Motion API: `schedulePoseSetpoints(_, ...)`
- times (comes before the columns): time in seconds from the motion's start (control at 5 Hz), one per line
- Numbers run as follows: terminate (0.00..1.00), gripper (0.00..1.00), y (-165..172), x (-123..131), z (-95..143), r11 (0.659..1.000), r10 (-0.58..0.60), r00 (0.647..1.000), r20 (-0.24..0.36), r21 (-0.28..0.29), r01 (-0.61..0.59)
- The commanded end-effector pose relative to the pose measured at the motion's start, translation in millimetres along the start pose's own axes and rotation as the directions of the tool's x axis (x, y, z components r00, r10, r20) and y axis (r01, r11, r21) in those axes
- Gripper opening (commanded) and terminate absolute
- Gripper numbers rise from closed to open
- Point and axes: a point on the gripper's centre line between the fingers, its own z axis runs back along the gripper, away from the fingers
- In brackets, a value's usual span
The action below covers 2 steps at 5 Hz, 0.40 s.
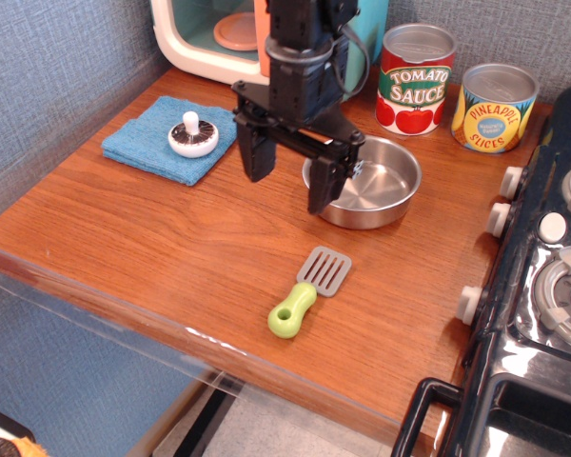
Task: Place the silver pot above the spatula
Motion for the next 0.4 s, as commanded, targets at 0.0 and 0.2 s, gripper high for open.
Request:
schedulePoseSetpoints(0.0, 0.0, 1.0, 9.8, -9.9, 12.7, 0.999, 0.042, 0.997, 0.061, 0.016, -0.043)
schedulePoseSetpoints(0.2, 1.0, 1.0, 9.8, -9.9, 12.7, 0.999, 0.042, 0.997, 0.061, 0.016, -0.043)
